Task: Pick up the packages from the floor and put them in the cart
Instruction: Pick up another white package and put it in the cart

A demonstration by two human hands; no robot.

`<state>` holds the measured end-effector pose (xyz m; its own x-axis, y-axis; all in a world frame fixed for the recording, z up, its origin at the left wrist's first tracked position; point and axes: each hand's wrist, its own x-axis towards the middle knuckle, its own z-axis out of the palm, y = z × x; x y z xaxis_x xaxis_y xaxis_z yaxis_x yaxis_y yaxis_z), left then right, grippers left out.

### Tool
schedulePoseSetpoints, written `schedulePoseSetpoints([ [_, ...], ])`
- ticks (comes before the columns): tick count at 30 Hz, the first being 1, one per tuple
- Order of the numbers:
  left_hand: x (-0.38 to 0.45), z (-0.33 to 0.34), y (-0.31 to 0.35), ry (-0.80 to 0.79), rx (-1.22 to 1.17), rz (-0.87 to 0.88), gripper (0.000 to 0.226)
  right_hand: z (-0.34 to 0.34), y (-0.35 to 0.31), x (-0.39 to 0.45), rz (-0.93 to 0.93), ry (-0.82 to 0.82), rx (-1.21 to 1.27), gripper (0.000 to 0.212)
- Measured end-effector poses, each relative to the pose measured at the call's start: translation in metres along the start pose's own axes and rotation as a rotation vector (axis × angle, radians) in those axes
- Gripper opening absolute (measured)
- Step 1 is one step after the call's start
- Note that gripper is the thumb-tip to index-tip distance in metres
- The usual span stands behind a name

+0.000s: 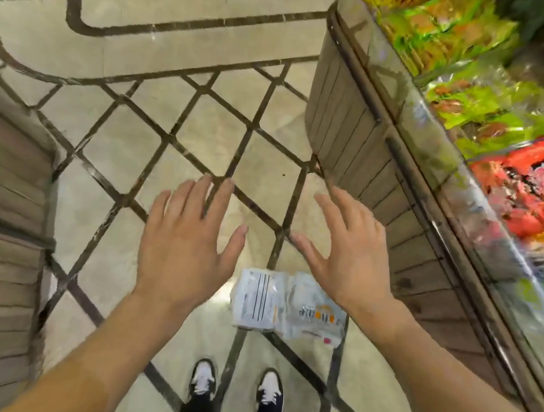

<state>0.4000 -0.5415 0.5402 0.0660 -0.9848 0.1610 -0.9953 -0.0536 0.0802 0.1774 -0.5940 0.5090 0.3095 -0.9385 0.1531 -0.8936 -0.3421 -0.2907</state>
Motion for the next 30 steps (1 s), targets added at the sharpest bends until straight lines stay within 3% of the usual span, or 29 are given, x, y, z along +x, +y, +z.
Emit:
schedulePoseSetpoints([
  [8,-0.023,0.281,-0.038,-0.303,-0.089,0.014,0.066,0.264,0.069,-0.019,0.112,-0.312,-0.065,0.075],
  [16,-0.123,0.551,-0.058,-0.556,-0.125,-0.079,0.065,0.519,0.143,-0.023,-0.038,-0.708,-0.257,0.077],
  [21,-0.177,0.646,-0.037,-0.801,-0.158,-0.387,0.082,0.632,0.161,-0.003,-0.148,-0.804,-0.274,0.089],
  [25,-0.208,0.692,-0.015,-0.861,-0.563,-0.855,0.102,0.682,0.171,0.002,-0.182,-0.939,-0.098,0.111],
  [28,-0.211,0.707,0.0,-0.635,-1.09,-1.207,0.098,0.694,0.179,0.004,-0.079,-0.966,0.091,0.117],
  [30,-0.205,0.716,0.006,-0.476,-1.212,-1.297,0.1,0.696,0.183,0.006,-0.082,-0.98,0.137,0.116],
])
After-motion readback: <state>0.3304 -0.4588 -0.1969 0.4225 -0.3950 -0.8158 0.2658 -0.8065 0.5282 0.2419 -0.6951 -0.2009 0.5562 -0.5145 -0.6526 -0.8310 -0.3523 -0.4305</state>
